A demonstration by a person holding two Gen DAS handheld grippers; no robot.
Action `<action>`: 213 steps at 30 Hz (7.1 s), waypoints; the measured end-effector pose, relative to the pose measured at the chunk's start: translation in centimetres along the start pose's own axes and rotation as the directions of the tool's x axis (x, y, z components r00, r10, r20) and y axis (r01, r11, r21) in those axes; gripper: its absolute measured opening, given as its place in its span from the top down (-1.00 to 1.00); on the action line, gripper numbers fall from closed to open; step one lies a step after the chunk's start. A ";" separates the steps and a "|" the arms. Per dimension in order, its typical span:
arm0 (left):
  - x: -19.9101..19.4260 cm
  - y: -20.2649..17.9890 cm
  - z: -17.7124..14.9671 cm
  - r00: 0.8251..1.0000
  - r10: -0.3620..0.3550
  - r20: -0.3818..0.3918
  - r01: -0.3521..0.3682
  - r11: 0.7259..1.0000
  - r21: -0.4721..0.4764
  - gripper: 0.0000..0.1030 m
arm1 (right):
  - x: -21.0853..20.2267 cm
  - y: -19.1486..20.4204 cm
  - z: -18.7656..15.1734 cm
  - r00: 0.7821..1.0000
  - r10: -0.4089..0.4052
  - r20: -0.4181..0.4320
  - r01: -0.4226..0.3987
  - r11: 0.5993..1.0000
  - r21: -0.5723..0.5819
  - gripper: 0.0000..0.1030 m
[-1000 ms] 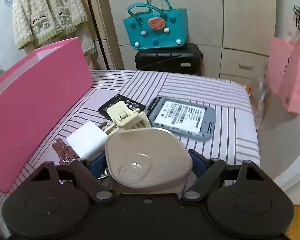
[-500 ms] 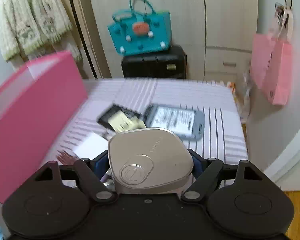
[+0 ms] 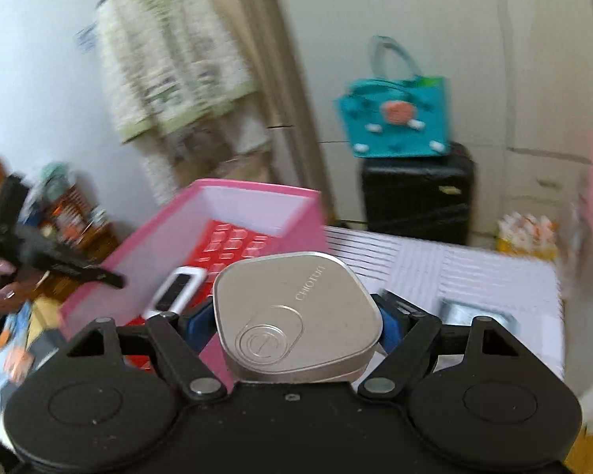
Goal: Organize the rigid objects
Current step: 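Lower the rounded case into the box beside the Wi-Fi device and release, then return the right gripper to the table above the black flat case, then grasp the black flat case with the right gripper, then place the black case in the box beside the rounded case and release, then move the right gripper back over the starfish and keys on the bed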
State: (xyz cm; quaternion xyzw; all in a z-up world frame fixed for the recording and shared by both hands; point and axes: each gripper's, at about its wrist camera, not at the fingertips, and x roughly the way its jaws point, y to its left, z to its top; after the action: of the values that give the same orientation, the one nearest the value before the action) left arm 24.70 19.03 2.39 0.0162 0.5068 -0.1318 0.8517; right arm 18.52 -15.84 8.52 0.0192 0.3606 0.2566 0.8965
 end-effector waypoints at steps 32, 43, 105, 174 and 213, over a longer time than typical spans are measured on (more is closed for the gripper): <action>0.0 1.1 -0.1 0.998 -0.067 -0.007 0.067 0.997 -0.041 0.82 | 22.9 8.9 5.5 0.819 -0.157 -0.552 0.151 0.987 -0.056 -0.60; -0.1 1.1 -0.1 0.998 -0.069 -0.005 0.069 0.997 -0.043 0.82 | 18.1 6.2 4.7 0.806 0.121 -0.580 0.064 0.955 0.288 -0.57; -0.7 0.6 -0.8 0.998 -0.054 0.023 0.055 0.997 -0.060 0.80 | 4.6 -8.5 -8.4 0.918 -0.270 -0.292 0.346 0.904 0.251 -0.56; -1.6 0.3 -0.9 0.999 -0.048 0.019 0.048 0.999 -0.008 0.84 | 19.0 11.4 2.3 0.745 0.049 -0.666 -0.379 0.852 -0.362 -0.30; -1.4 -2.8 -1.9 0.994 0.096 0.051 -0.100 0.992 0.080 0.84 | 0.5 -3.5 -11.8 0.973 -0.164 -0.162 0.167 0.986 0.004 -0.42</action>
State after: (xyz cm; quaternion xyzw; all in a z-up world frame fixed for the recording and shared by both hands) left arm 21.81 16.93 2.98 0.0728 0.4794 -0.1110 0.8675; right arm 12.60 -20.45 -1.28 -0.0239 0.4347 0.1785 0.8824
